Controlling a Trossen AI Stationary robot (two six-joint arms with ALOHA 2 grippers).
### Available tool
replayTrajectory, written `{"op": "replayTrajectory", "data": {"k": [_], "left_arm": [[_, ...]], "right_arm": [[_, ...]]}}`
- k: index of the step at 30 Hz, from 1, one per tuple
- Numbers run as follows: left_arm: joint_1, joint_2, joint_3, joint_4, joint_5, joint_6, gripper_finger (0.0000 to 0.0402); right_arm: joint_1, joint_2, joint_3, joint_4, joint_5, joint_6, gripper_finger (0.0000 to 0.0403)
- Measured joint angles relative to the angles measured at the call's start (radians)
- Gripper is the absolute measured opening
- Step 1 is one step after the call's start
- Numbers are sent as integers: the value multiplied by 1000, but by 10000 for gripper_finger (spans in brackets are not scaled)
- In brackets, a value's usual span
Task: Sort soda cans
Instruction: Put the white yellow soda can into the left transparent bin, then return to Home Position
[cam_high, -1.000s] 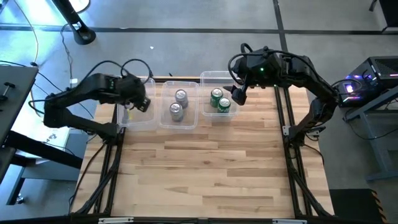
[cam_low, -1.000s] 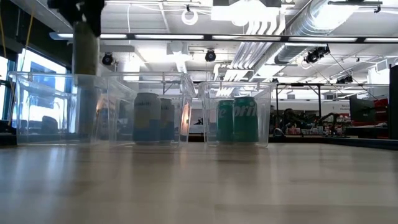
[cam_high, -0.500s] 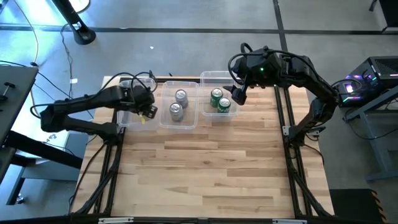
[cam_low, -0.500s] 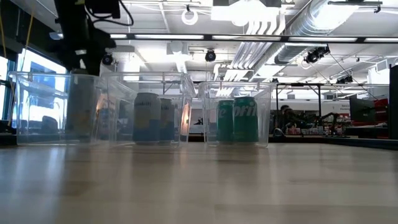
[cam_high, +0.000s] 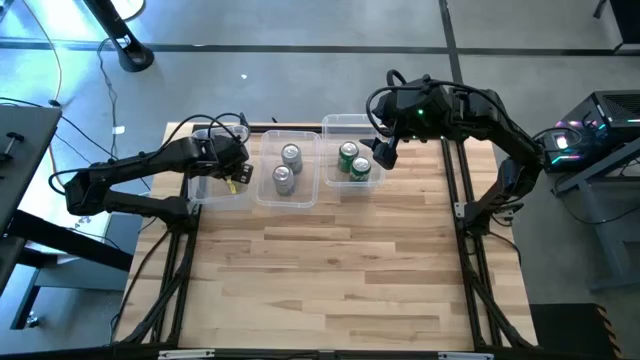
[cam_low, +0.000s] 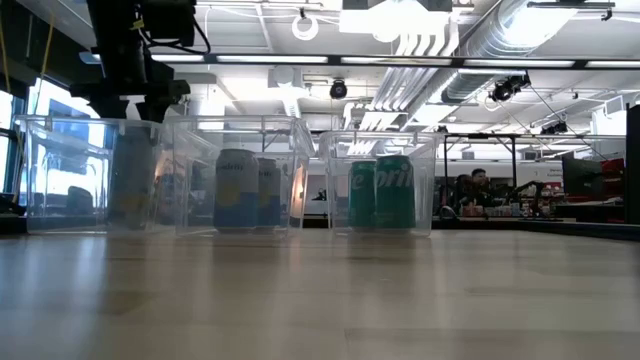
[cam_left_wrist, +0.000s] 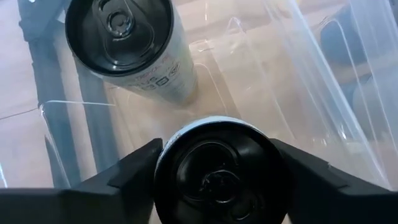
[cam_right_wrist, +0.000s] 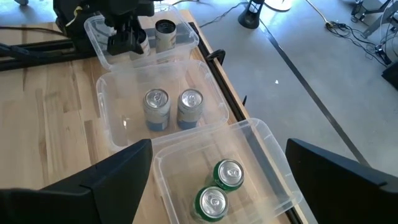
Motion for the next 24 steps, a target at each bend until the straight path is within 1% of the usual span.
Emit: {"op": "replayTrajectory", "data": {"k": [4,5,7,14,16,21,24], "left_arm": [[0,-1,0,7,1,0,342],[0,-1,0,6,1,0,359],[0,0,0,5,0,0,379],[1,-27,18,2,0,32,390],[2,-47,42,-7,-8,44,390],[28,-106,131,-68,-65,54,391],[37,-141,178,-54,-83,95,391]], "right_arm": [[0,0,0,-1,0,1,364],[0,0,0,0,0,2,364],[0,0,0,-1,0,2,364],[0,1,0,-1,0,3,364],[0,1,0,0,0,3,364],[0,1,0,0,0,3,364],[0,1,0,0,0,3,364]]}}
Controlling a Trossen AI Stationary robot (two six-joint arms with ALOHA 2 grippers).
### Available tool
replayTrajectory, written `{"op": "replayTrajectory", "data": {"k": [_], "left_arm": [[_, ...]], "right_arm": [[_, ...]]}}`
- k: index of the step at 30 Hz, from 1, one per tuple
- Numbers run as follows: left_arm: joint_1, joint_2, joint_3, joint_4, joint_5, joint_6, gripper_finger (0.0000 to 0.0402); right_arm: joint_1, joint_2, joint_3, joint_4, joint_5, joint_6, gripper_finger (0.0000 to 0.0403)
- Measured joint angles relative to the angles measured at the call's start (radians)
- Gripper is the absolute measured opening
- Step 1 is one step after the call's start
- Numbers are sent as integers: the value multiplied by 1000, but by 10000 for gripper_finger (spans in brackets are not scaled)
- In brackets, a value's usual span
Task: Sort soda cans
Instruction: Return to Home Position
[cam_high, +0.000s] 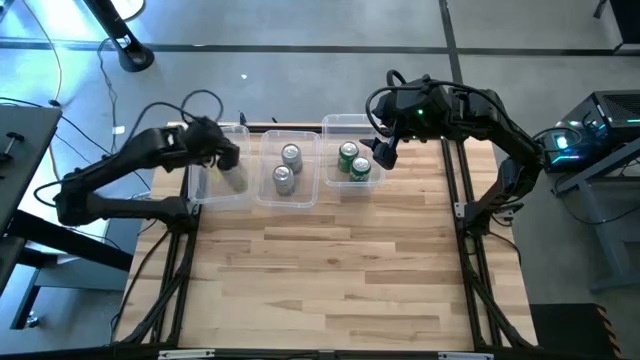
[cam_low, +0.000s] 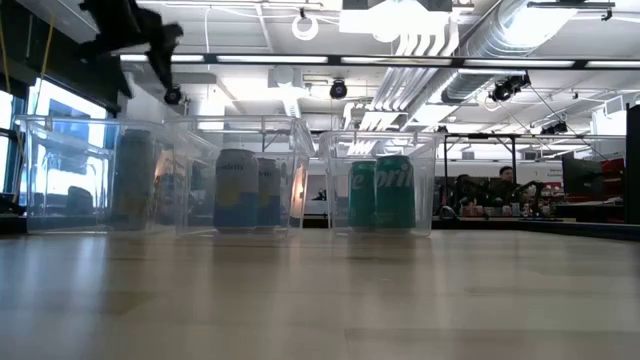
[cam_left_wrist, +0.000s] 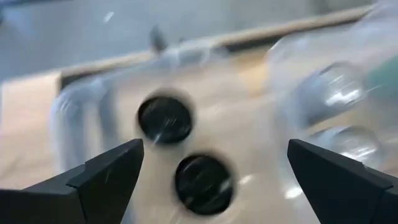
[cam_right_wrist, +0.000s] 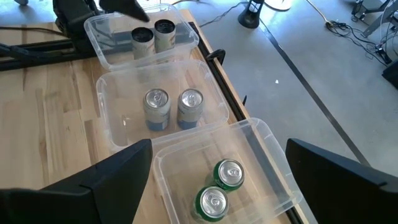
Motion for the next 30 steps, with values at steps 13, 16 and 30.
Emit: {"op": "replayTrajectory", "data": {"k": [13,16,30], "left_arm": [[-251,221,-21,1024,305,386,225],[-367,262,18,1059,319,584,109],[-494,57,-347,1350,291,385,1]], "right_arm": [[19,-3,0,-153,21,87,335],[71,-4,-7,-226,79,124,256],[292,-542,-801,116,46,662,2]]}}
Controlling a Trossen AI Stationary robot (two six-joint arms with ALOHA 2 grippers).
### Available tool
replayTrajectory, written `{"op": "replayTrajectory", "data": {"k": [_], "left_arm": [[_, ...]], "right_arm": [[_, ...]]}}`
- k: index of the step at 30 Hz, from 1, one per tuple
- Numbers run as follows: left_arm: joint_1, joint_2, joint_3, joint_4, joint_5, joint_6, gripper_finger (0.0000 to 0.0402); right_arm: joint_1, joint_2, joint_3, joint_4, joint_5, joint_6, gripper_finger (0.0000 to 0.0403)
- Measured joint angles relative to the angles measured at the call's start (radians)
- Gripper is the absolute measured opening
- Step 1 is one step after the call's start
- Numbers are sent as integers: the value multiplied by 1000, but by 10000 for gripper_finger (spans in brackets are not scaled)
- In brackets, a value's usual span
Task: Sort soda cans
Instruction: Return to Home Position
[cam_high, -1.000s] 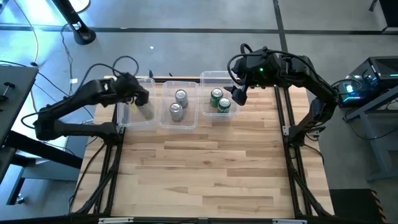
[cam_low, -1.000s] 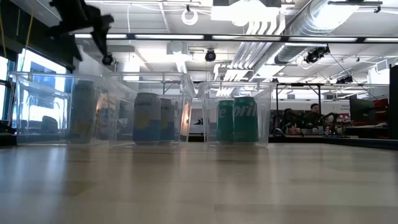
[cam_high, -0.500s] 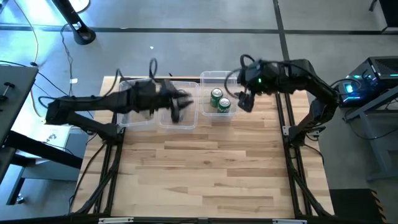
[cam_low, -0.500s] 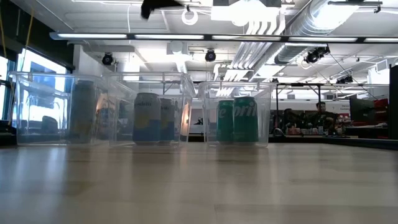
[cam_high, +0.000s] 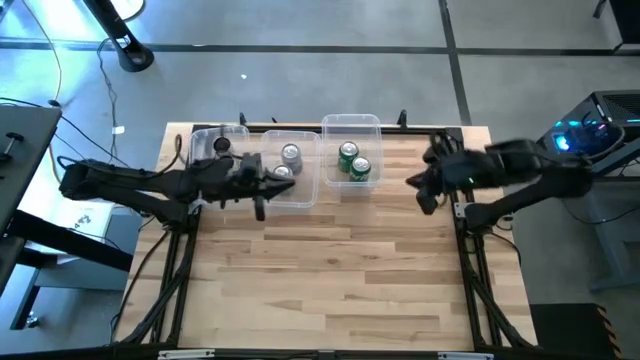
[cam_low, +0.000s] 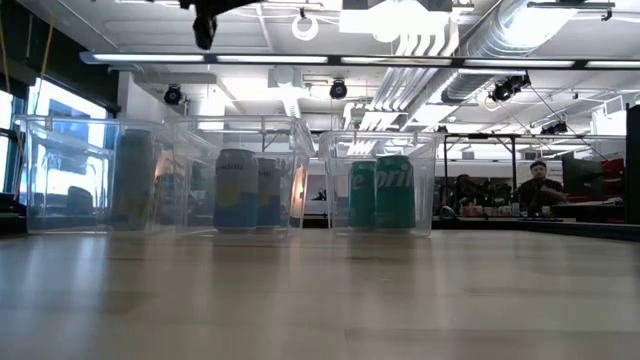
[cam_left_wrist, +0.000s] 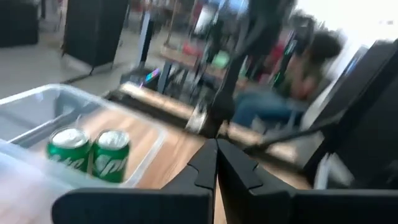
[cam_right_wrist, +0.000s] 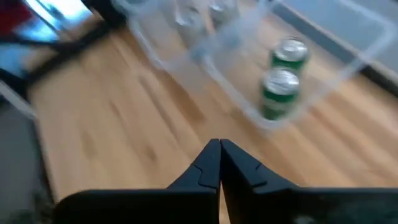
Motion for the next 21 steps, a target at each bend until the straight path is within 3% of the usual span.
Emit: {"op": "replayTrajectory", "data": {"k": [5,11,15,21], "left_arm": [[25,-79,-176,219,58,-78,0],[26,-193,-318,229,67,-90,0],[21,-328,-425,256,74,-126,0],[4,-526,-576,272,57,-189,0]], "right_arm": [[83,-108,-289,371,93,113,0],[75,-98,-515,781,97,126,0],[44,-92,-559,884,89,140,0],[-19,-92,-552,896,90,138,0]]}}
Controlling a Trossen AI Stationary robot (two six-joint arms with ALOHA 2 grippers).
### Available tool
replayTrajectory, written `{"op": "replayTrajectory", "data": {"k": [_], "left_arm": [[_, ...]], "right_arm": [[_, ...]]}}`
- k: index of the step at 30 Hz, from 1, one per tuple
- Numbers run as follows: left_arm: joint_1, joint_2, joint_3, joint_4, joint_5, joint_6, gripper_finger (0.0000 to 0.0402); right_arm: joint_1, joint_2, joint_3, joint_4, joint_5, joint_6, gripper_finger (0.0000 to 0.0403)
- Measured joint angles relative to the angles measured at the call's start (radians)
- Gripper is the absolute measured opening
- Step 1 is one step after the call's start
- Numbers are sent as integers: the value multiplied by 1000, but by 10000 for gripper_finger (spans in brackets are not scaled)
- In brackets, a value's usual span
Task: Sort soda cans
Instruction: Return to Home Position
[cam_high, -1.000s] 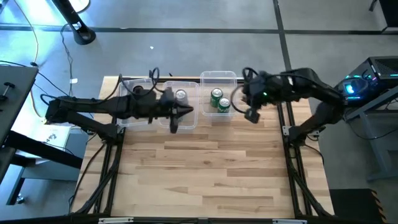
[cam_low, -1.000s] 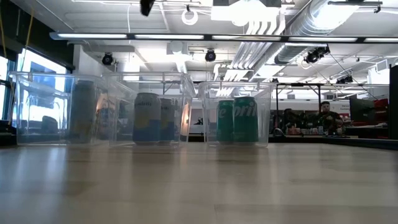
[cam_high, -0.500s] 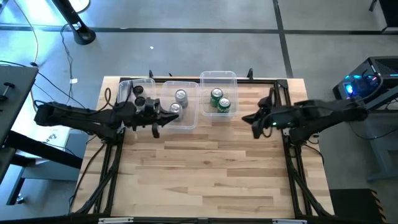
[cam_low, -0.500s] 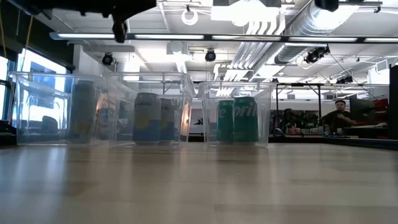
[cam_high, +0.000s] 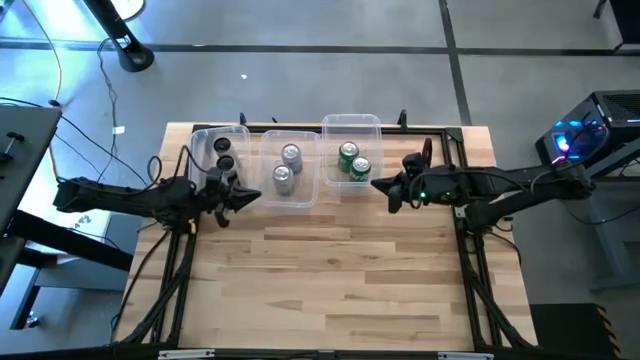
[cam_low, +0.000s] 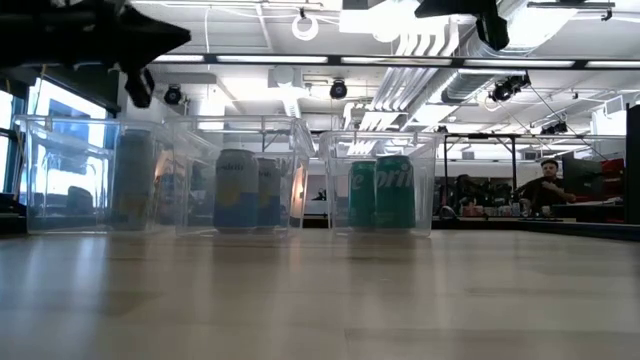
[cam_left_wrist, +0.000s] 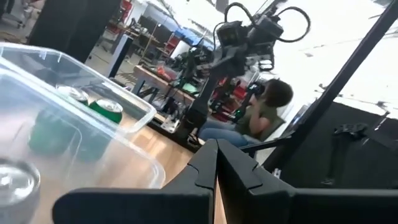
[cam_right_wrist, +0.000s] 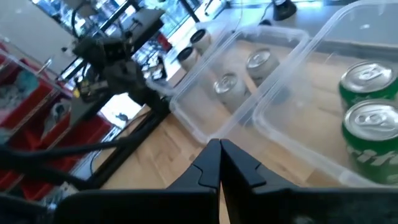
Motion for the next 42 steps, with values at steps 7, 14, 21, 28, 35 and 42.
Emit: {"op": "replayTrajectory", "data": {"k": [7,14,21,28,35,42], "left_arm": [[-29,-93,-106,39,-21,-80,0],[-78,-95,-151,117,-135,-89,0],[-81,-95,-151,122,-113,-90,0],[-81,-95,-151,119,-93,-79,0],[-81,-94,-151,118,-93,-80,0],[-81,-94,-151,117,-93,-80,0]], "right_arm": [[-40,0,0,-18,-33,0,0],[-70,-15,-68,24,-174,-41,0],[-148,-92,-306,324,-351,-88,0],[-332,-122,-428,521,-624,-313,0],[-510,-122,-452,537,-814,-580,0],[-610,-137,-597,738,-1020,-474,0]]}}
